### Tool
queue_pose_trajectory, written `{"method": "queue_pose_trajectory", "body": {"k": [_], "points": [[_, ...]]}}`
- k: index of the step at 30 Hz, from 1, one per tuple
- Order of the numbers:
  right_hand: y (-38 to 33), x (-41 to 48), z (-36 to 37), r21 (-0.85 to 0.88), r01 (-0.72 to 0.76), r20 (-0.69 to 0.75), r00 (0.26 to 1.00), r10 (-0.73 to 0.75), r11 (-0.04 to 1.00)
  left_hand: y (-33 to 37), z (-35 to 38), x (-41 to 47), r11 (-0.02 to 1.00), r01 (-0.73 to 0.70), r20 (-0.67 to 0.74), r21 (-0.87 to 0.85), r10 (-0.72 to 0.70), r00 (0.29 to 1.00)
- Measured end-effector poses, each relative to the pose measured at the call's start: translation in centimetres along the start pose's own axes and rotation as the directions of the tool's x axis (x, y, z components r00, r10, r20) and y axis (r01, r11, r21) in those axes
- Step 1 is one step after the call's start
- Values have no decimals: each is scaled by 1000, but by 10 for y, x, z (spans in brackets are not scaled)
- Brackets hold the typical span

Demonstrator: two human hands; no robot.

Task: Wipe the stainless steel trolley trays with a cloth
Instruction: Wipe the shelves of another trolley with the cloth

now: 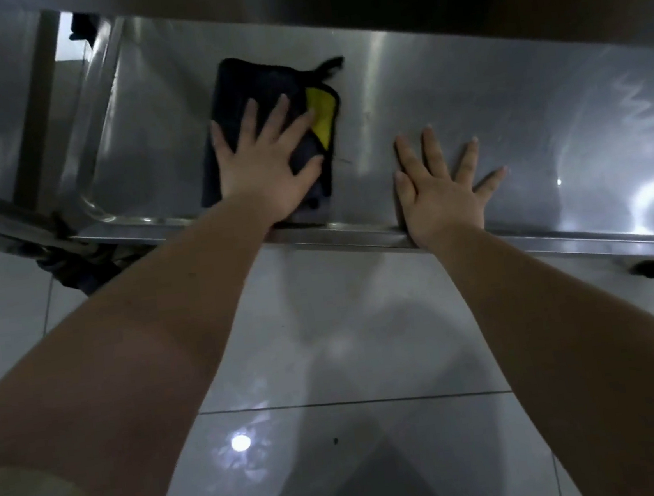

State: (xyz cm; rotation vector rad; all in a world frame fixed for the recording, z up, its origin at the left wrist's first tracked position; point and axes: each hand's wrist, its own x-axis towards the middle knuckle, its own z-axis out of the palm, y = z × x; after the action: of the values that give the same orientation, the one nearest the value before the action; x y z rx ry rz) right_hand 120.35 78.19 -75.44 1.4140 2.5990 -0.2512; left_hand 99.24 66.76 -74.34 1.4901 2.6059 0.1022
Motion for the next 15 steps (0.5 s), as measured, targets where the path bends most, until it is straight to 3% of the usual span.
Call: {"method": "queue_pose_trajectory", "body": {"k": [3,6,8,11,15], "points": [[-2,1,3,-18,-8,-27,1000,8,1000,-32,0,2,987,160,11,15,-161,987],[-3,0,3,-25,-2,-31,1000,2,1000,-11,2,5,973,227,12,31,-228,974],[-4,-1,2,-30,-1,-29,1000,0,1000,30,5,7,983,183,33,13,-183,983],[-3,-3,2,-46,-3,-21,1000,2,999,96,15,0,1000,-10,51,4,10,999],[0,-6,-2,-31,1,-3,1000,-1,1000,102,14,-3,997,-76,37,11,76,996]]}}
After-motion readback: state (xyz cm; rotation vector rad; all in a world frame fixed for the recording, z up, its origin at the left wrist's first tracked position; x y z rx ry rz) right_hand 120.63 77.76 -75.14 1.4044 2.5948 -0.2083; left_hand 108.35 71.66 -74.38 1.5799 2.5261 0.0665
